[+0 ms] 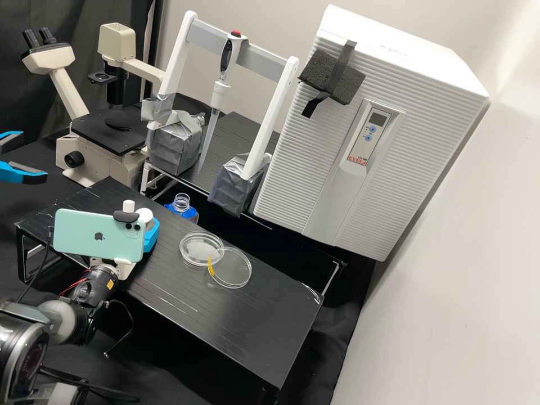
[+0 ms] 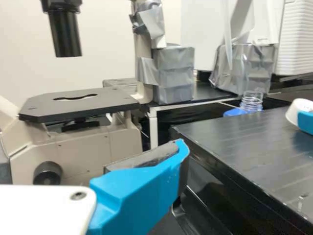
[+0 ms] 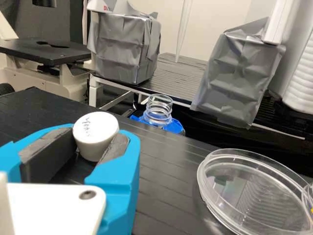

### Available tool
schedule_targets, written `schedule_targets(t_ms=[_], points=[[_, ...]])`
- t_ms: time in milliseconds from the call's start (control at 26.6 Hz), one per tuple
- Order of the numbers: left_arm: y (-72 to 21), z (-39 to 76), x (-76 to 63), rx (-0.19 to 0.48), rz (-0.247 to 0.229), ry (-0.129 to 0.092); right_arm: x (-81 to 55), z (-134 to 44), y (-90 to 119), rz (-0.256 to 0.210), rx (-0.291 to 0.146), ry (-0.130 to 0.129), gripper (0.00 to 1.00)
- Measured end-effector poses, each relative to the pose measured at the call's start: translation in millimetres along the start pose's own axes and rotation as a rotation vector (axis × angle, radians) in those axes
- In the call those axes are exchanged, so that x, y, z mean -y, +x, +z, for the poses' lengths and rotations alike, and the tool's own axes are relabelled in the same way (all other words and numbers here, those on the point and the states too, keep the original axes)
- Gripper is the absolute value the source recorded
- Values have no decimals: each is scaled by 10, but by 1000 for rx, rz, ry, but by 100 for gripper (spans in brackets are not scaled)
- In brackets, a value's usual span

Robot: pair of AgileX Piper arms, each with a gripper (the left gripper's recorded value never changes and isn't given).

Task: Open the bottle

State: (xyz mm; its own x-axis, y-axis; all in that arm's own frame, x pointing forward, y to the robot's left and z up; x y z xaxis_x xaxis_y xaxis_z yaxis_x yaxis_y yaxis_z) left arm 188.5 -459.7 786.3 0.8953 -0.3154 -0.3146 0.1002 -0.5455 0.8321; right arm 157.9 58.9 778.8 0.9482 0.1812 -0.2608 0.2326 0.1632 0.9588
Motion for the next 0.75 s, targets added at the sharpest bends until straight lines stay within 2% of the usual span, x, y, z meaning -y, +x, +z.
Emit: schedule_targets(t_ms=[150,376,451,602,677,752], points=[[-4,-4,-7,-7,6,1,4,5,4,7,15,27,100],[-19,-30,-28,-23,17,6,-24,-29,-14,46,9,0,100],[-25,-22,-46,-22,28,11,-53,-55,-29,85,-18,-1,100],[-28,-27,-59,-31,38,10,-171,-139,-77,235,-119,1,100],[-28,-28,-58,-31,37,10,-226,-176,-107,290,-157,1,100],[-28,-28,-58,-31,37,10,-259,-198,-125,325,-180,1,100]])
